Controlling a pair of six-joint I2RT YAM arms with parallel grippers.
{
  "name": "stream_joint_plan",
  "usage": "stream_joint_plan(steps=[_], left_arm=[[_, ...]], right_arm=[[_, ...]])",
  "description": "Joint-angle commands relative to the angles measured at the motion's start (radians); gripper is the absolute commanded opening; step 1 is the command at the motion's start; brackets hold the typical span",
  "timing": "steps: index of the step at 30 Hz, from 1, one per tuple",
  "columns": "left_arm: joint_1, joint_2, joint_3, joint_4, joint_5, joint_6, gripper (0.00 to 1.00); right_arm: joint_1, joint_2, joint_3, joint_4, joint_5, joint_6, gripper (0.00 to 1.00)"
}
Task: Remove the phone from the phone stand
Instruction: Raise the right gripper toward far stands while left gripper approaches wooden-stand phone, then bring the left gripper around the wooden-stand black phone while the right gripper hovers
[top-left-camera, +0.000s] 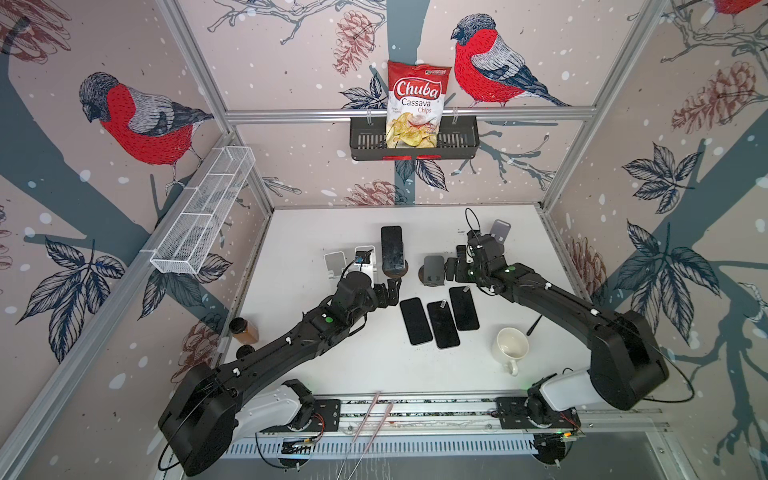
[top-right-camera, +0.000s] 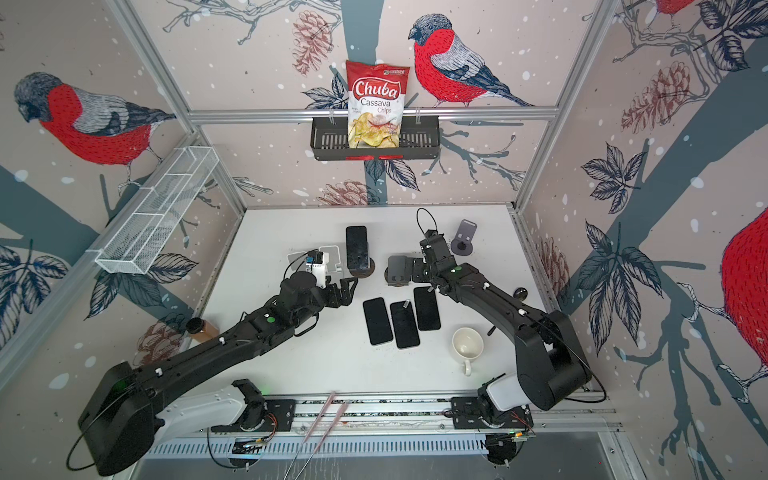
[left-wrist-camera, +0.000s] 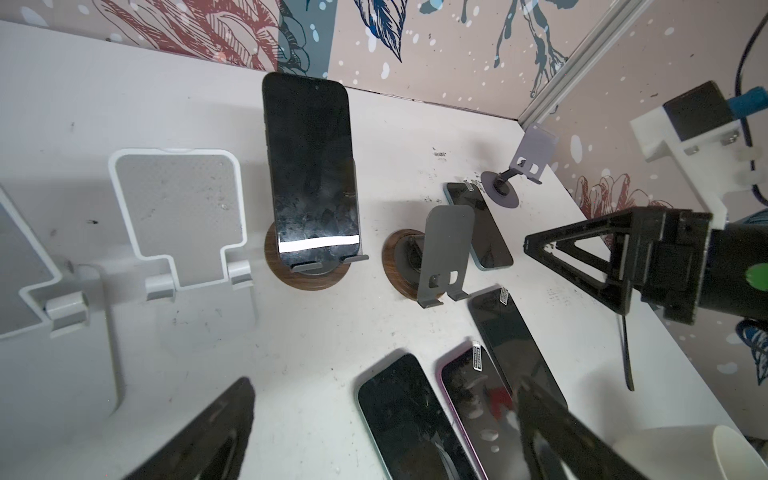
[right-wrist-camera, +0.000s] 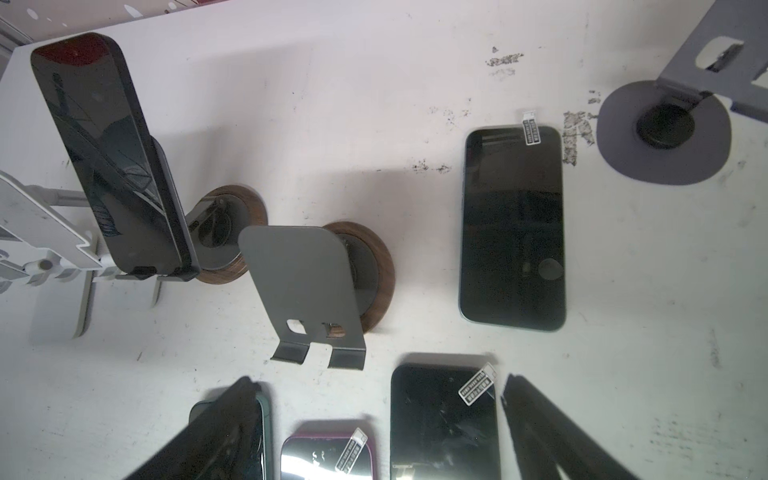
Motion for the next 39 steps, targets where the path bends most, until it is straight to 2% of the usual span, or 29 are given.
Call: stream_joint_plan(steps=[1,16,29,34,39], left_arm=[[-0.001,0.009,0.011,-0.014,-0.036,-0.027,0.96],[0.0,0.016,0.055,-0.049,-0.064,-0.043,0.96],[0.002,0.08,0.076,0.002,-0.093,0.036,0.96],[0.007,0.114,0.096,0.017,-0.085,0.047,0.96],[0.008,0.133,0.108,0.016,-0.08,0.052,0.96]], right_arm=[[0.003,0.013,0.017,0.04,-0.016,-0.028,0.95],[0.056,0.192,0.12,0.097,0.037,-0.048,0.99],[0.091,0.362,0.235,0.109,0.082,-0.041,0.99],[0.102,0.423,0.29,0.07,0.147,-0.026,0.99],[0.104,0.437,0.294,0.068,0.152,-0.019,0.87]])
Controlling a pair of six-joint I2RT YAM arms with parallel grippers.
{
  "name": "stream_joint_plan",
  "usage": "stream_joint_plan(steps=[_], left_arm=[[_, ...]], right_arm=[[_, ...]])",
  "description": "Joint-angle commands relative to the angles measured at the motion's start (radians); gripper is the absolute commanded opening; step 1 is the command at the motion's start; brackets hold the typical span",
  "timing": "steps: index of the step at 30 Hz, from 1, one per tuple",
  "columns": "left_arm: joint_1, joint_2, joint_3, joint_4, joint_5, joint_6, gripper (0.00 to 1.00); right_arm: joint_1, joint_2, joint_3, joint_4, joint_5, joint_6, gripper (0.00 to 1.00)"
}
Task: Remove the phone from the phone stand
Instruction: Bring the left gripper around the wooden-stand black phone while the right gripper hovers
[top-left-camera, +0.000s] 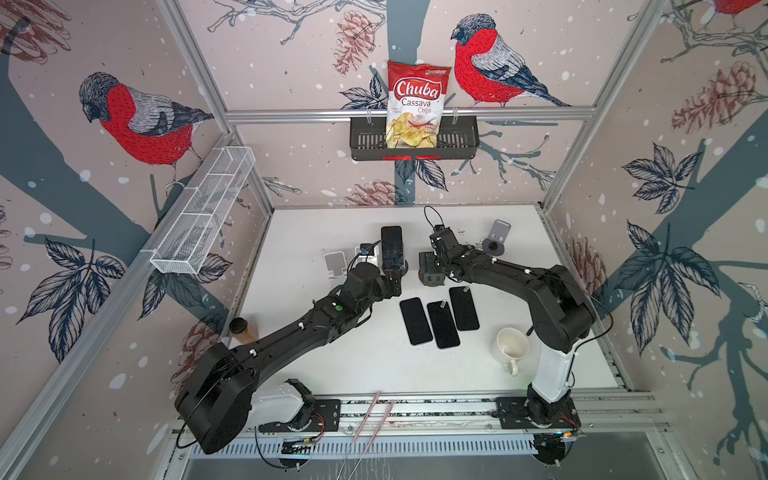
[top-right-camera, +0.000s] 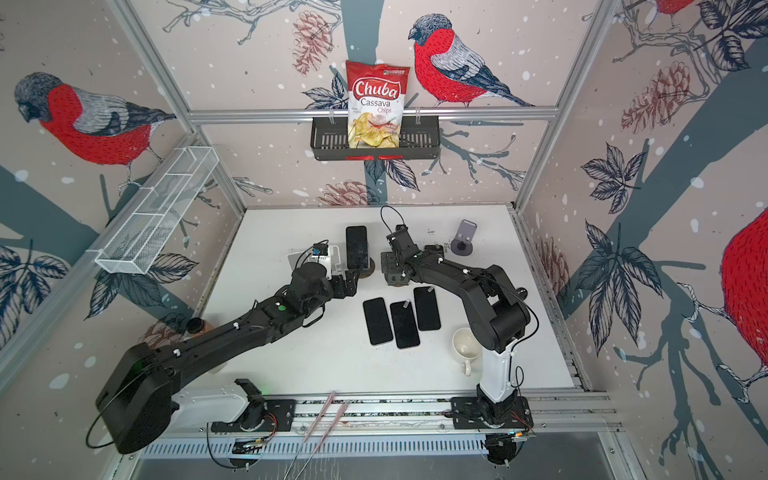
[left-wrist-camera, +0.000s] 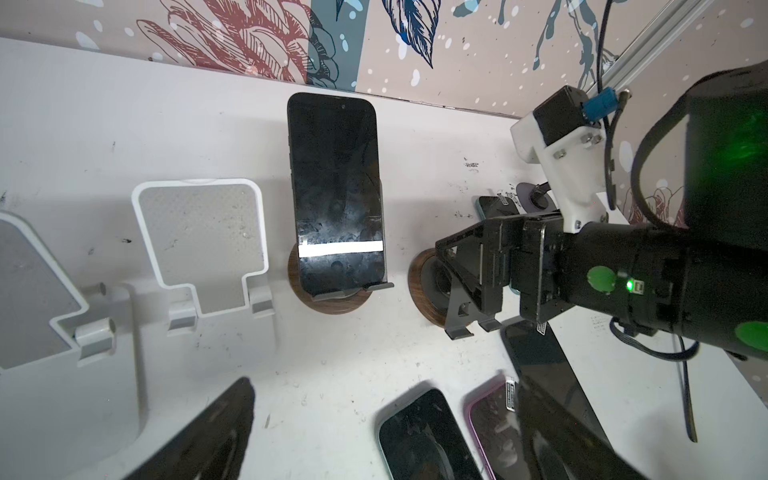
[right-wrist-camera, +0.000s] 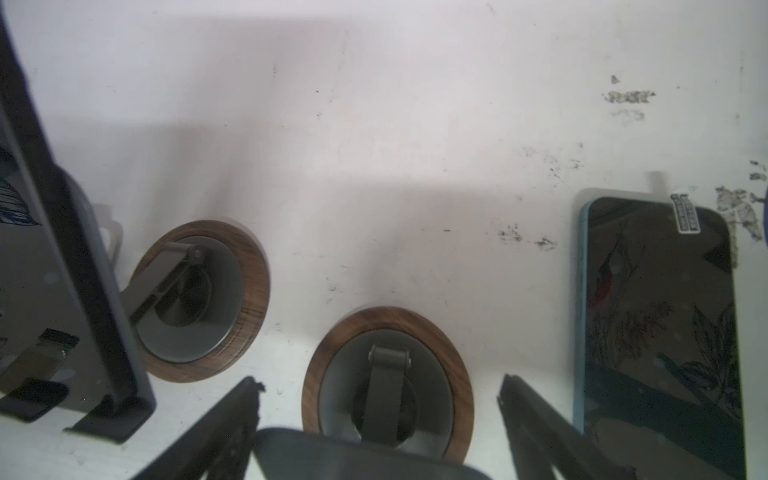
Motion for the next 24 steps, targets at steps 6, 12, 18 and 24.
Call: stream_joint_plan(steps=[6,12,18,24], left_arm=[[0.002,0.013,0.015,0.023,-0.003,0.014,0.96],[0.002,0.017,0.016,0.018,-0.004,0.01,0.96],[0.002,0.02,0.015,0.016,-0.004,0.008,0.96],[0.002,0.025,0.013,0.016,-0.002,0.006,0.96]], right_arm=[[0.002,0.004,0.008,-0.006,0.02,0.017,0.74],[-0.005,0.0,0.009,0.018,0.037,0.007,0.64],[-0.028,0.014,0.046,0.038,0.042,-0.028,0.64],[-0.069,0.087,0.137,0.04,0.021,-0.087,0.64]])
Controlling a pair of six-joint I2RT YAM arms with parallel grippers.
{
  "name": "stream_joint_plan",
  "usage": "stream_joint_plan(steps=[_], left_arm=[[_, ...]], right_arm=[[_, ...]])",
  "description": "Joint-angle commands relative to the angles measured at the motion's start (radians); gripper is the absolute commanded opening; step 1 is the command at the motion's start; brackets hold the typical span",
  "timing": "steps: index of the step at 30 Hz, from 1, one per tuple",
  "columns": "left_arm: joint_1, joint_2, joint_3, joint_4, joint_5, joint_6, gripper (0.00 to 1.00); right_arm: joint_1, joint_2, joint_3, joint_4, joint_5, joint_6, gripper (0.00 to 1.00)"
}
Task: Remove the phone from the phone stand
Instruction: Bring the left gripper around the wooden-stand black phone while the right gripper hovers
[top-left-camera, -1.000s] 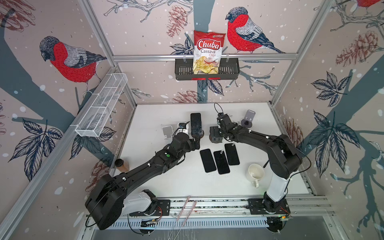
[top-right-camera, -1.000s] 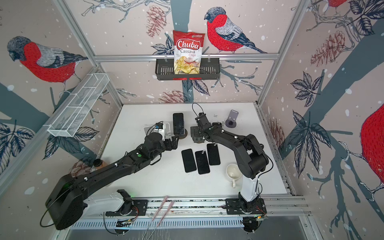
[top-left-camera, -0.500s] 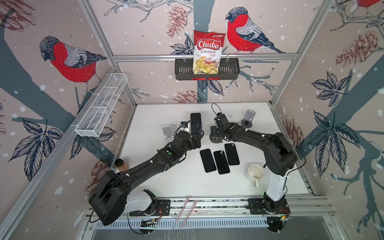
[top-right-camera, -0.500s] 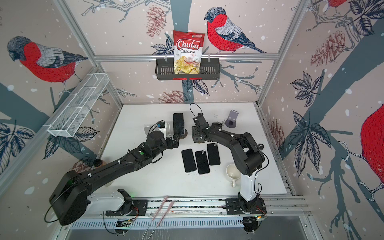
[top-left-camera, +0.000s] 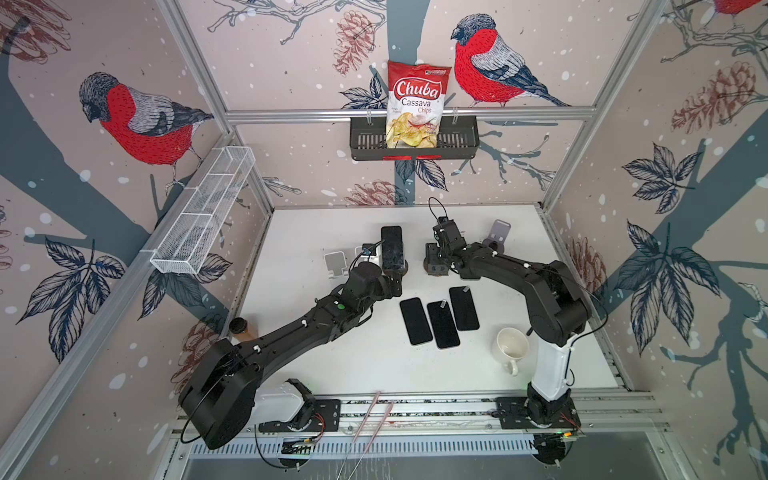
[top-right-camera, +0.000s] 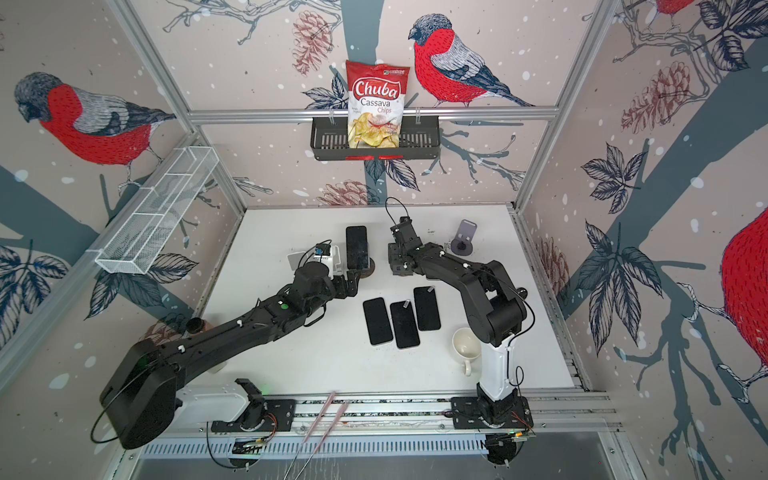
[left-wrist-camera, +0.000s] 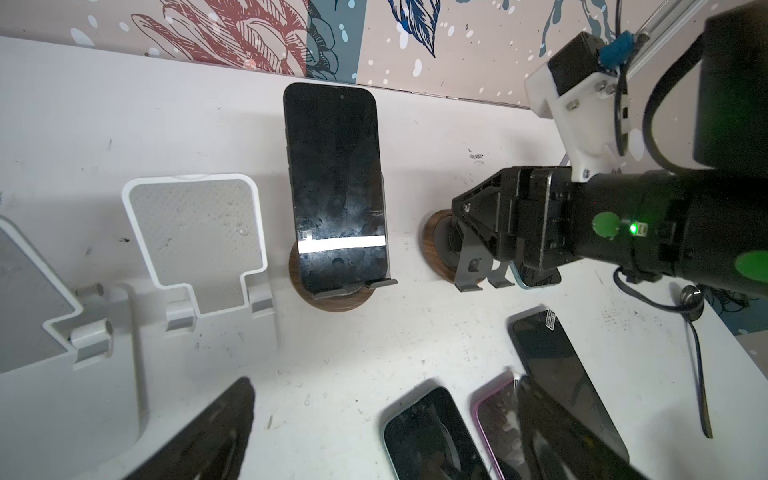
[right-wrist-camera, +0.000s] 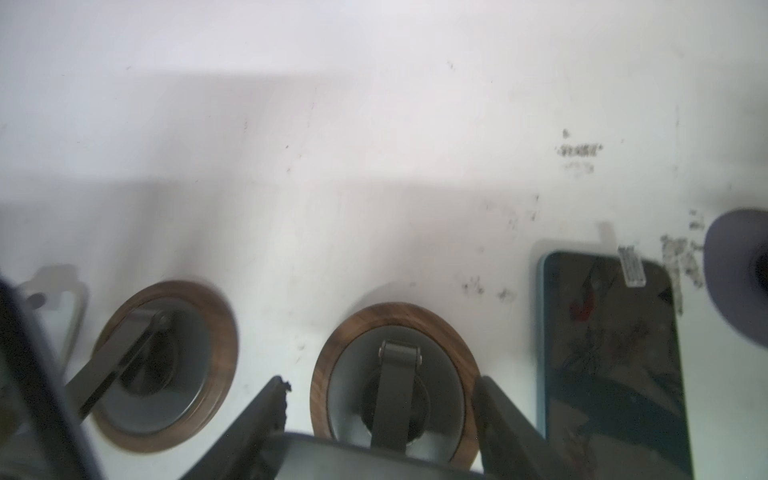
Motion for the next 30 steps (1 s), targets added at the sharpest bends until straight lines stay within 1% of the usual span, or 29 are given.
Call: stream_joint_plan(steps=[1,4,9,12,16,19,21,24,30], left_arm=[[0.001,0.002,0.007,0.016,-0.003,-0.006,0.96],[0.001,0.004,0.007,0.015,-0.006,-0.006,0.96],[0.001,0.023,0.025,0.0,-0.012,-0.001,0.96],[0.001,0.04,0.04,-0.005,-0.012,0.001,0.96],[0.001,0.057,0.054,-0.005,-0.007,0.003,0.96],[0.001,0.069,0.064,-0.005,-0.006,0.005,0.96],[0.001,0.079,0.075,-0.007,-0.003,0.007,0.96],[0.001,0.099,0.098,-0.013,0.004,0.012,0.96],[0.001,0.142,0.16,-0.06,-0.019,0.014,0.96]], right_arm=[[-0.019,0.041,0.057,0.025,0.002,-0.057,0.64],[-0.043,0.091,0.111,0.011,0.001,-0.082,0.64],[-0.083,0.146,0.181,0.001,-0.041,-0.114,0.65],[-0.101,0.17,0.205,-0.001,-0.082,-0.131,0.68],[-0.111,0.189,0.222,-0.004,-0.093,-0.141,0.69],[-0.114,0.192,0.223,-0.004,-0.099,-0.148,0.74],[-0.114,0.191,0.221,-0.005,-0.099,-0.151,0.8],[-0.116,0.178,0.217,-0.001,-0.095,-0.149,0.86],[-0.12,0.128,0.217,0.001,-0.098,-0.146,0.95]])
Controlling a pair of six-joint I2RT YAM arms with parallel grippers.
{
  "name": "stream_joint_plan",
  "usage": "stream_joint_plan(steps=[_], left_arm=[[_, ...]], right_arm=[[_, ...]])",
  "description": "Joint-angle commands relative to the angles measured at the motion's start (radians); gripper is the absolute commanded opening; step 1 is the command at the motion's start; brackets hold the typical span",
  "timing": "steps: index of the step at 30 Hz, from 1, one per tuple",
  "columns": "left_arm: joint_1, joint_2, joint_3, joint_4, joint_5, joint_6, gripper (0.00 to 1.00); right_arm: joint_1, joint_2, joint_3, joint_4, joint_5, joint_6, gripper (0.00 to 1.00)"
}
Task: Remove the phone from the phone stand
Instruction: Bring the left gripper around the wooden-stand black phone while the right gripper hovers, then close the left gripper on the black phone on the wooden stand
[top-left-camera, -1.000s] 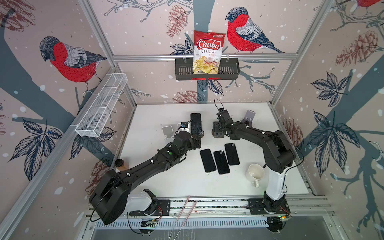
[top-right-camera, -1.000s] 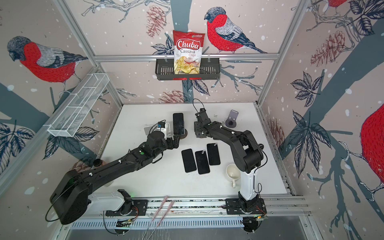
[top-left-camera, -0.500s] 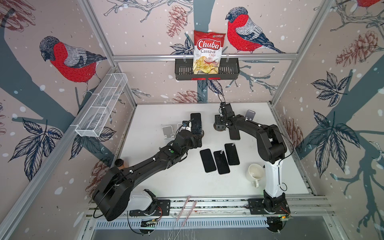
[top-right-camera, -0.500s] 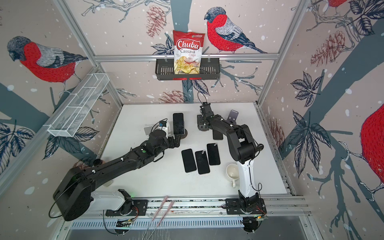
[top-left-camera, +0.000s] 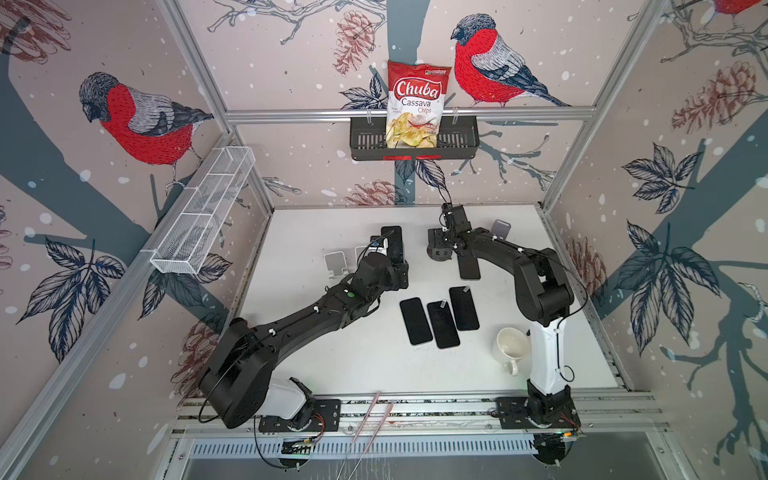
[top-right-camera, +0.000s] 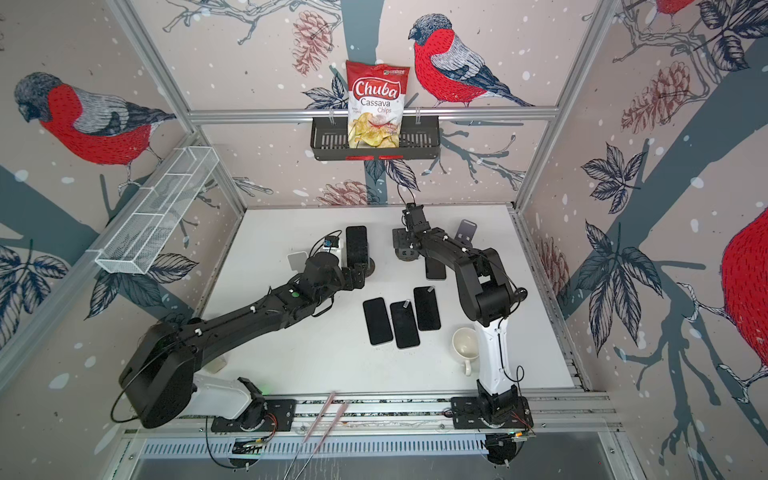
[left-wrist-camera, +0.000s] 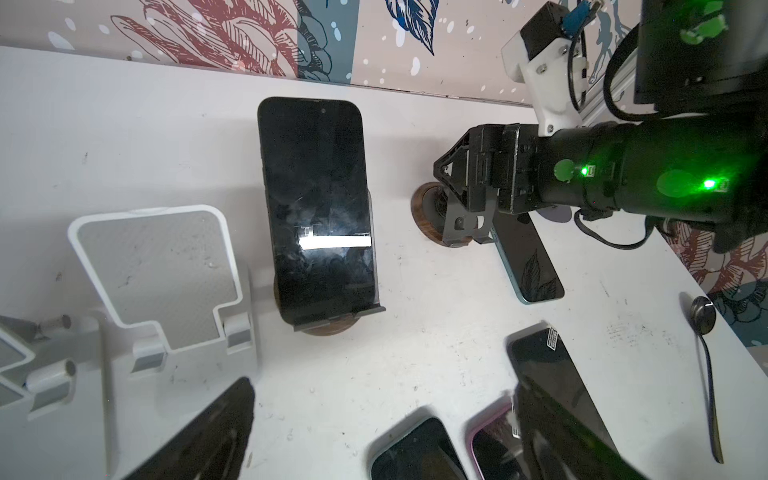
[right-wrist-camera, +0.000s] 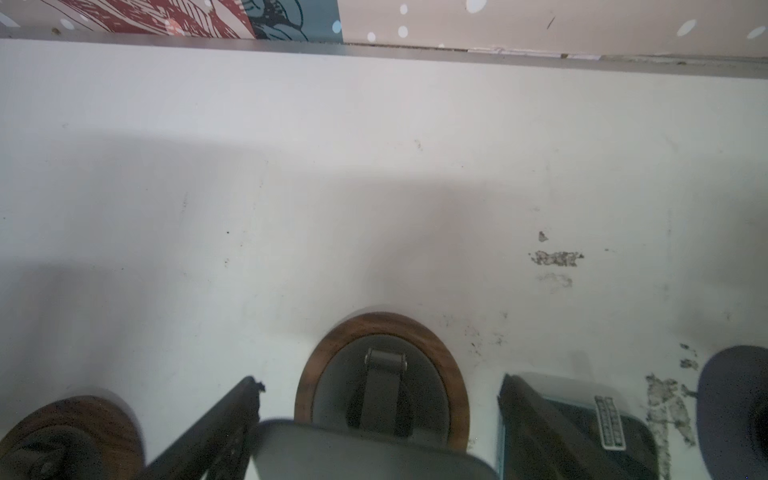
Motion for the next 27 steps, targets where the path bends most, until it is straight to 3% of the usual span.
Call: stream_joint_plan(steps=[1,10,27], left_arm=[[0.001,0.02,0.039,-0.039,-0.021,0.01,0.96],[0.001,0.091,0.125,-0.109,-0.031,0.014,0.96],[0.001,0.231,0.319,-0.249,-0.046,0.026,0.97]], right_arm=[[-0.004,-0.045,0.0,0.011,-0.004,-0.014,0.96],[-0.022,-0.253,-0.118,0.04,0.017,0.025,0.99],[-0.023,-0.677,-0.586,0.206,-0.101,0.154,0.99]])
